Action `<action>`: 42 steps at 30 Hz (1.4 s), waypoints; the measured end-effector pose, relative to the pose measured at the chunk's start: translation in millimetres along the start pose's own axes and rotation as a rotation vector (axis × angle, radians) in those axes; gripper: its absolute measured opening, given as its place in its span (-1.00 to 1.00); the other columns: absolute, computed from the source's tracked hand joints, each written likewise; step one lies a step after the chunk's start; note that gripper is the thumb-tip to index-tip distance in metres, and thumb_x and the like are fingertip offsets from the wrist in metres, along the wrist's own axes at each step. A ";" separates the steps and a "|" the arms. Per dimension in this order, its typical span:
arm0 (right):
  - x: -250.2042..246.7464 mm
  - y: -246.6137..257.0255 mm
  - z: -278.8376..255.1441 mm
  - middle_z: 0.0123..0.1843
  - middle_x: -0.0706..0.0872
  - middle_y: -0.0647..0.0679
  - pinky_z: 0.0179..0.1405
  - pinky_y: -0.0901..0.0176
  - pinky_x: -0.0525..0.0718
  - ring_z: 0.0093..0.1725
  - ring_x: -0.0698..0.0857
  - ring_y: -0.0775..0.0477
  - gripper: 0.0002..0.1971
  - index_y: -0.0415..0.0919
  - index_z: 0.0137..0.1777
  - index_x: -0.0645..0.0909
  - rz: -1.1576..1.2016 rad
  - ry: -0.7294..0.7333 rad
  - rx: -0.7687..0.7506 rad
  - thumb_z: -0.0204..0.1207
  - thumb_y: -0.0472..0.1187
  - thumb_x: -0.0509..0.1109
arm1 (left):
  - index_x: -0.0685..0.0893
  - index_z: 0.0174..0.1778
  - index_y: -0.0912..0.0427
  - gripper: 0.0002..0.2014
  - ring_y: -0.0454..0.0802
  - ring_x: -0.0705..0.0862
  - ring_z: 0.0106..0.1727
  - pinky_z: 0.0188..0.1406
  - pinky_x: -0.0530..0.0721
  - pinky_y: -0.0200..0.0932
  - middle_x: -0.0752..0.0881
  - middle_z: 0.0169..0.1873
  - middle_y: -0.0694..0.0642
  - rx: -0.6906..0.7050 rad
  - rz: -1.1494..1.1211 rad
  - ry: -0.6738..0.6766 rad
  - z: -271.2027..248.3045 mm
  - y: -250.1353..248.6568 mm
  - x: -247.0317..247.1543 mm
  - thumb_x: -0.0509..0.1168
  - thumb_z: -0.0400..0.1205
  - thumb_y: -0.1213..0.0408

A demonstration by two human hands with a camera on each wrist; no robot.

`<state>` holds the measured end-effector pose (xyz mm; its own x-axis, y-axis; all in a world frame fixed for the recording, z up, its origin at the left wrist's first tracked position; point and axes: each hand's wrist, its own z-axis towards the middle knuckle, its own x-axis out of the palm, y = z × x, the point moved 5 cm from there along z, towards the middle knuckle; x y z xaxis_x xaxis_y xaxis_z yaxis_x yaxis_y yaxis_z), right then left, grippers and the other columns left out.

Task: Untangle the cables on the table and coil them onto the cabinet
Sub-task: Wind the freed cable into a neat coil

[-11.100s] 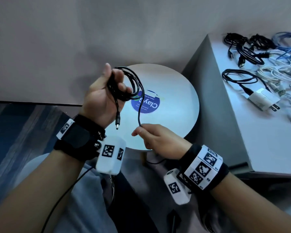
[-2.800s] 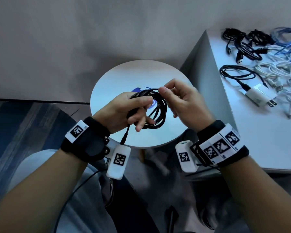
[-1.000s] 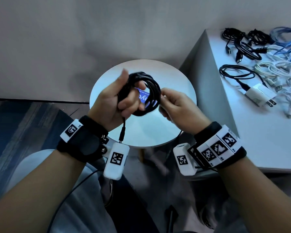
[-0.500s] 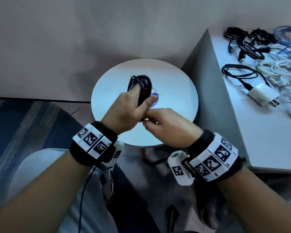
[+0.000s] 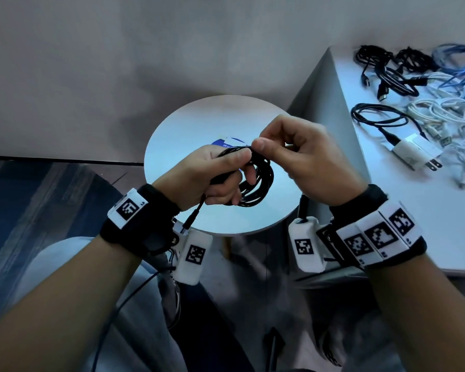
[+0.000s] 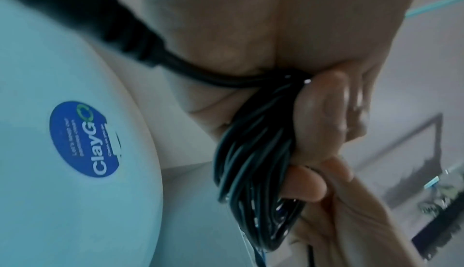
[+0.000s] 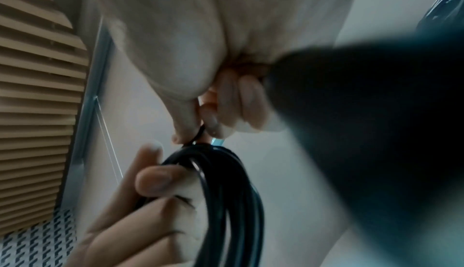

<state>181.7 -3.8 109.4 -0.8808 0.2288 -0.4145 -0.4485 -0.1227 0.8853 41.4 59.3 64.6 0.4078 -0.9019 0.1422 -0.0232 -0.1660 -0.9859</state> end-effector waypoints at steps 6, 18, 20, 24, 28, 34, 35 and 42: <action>2.4 -11.0 2.3 -0.50 0.45 0.15 -0.53 0.15 0.43 -0.56 0.39 0.01 -0.76 -0.11 -0.22 0.57 0.082 -0.023 0.055 0.69 -0.08 0.38 | 0.67 -0.25 0.18 -0.61 -0.15 0.30 -0.76 -0.30 0.65 -0.15 0.31 -0.76 -0.11 -0.017 -0.253 0.036 -3.6 0.9 -2.7 0.27 0.69 -0.08; 29.0 -34.1 -1.0 -0.29 0.46 -0.20 -0.64 0.14 0.47 -0.48 0.41 -0.13 -0.68 -0.24 -0.03 0.54 0.314 0.008 0.282 0.81 -0.02 0.15 | 0.62 -0.32 0.10 -0.53 -0.17 0.32 -0.78 -0.32 0.64 -0.20 0.32 -0.80 -0.13 -0.033 -0.344 -0.055 -2.6 2.7 -10.4 0.12 0.76 -0.13; 33.8 -37.2 -3.2 -0.25 0.48 -0.22 -0.60 0.10 0.40 -0.43 0.41 -0.17 -0.62 -0.25 0.07 0.55 0.314 0.008 0.317 0.80 0.08 0.12 | 0.60 -0.33 0.13 -0.49 -0.18 0.29 -0.79 -0.36 0.63 -0.21 0.30 -0.81 -0.13 -0.051 -0.341 -0.093 -1.6 2.7 -13.9 -0.01 0.79 -0.08; 36.1 -37.8 -5.7 -0.27 0.48 0.02 -0.60 0.25 0.27 -0.49 0.38 0.09 -0.62 -0.17 0.07 0.57 0.339 0.014 0.386 0.78 0.14 0.12 | 0.63 -0.30 0.18 -0.49 -0.17 0.26 -0.80 -0.39 0.63 -0.19 0.28 -0.82 -0.11 -0.092 -0.286 -0.095 -1.1 4.7 -19.5 0.03 0.79 -0.06; 20.8 -39.9 -1.1 -0.36 0.57 0.21 -0.42 0.28 0.46 -0.43 0.48 0.19 -0.69 -0.11 0.08 0.67 0.053 -0.038 0.249 0.76 0.08 0.21 | 0.64 -0.26 0.24 -0.53 -0.14 0.23 -0.80 -0.41 0.65 -0.17 0.26 -0.80 -0.10 -0.155 -0.214 -0.080 -2.6 6.6 -21.2 0.11 0.75 -0.05; 26.0 -37.6 -4.1 0.37 0.57 0.08 0.39 0.43 0.43 0.35 0.59 0.17 -0.38 0.05 0.59 0.47 -0.051 0.204 0.170 0.46 -0.04 0.31 | 0.68 -0.33 0.23 -0.55 -0.11 0.21 -0.79 -0.45 0.66 -0.15 0.22 -0.80 -0.03 -0.257 -0.027 -0.007 -0.5 12.9 -8.3 0.18 0.71 -0.03; 34.3 -35.4 -6.3 0.39 0.60 0.08 0.45 0.30 0.48 0.33 0.63 0.16 -0.34 0.02 0.62 0.43 0.026 0.272 0.163 0.46 -0.05 0.34 | 0.69 -0.42 0.17 -0.53 -0.11 0.21 -0.79 -0.44 0.66 -0.14 0.23 -0.80 -0.03 -0.263 -0.006 0.008 -0.9 13.3 -4.3 0.19 0.72 -0.02; 46.2 -36.5 -7.2 -0.16 0.79 -0.15 -0.18 0.10 0.67 -0.29 0.68 0.05 -0.81 -0.21 0.18 0.68 0.205 0.276 0.197 0.63 -0.18 0.47 | 0.62 -0.60 0.04 -0.56 -0.03 0.37 -0.68 -0.23 0.68 -0.02 0.34 -0.72 0.00 -0.249 0.000 -0.195 0.4 14.4 -5.4 0.28 0.58 -0.07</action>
<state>156.2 4.3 56.4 -0.9687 -0.0526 -0.2425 -0.2453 0.0548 0.9679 39.3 61.9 49.5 0.5742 -0.8127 0.0992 -0.2364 -0.2807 -0.9302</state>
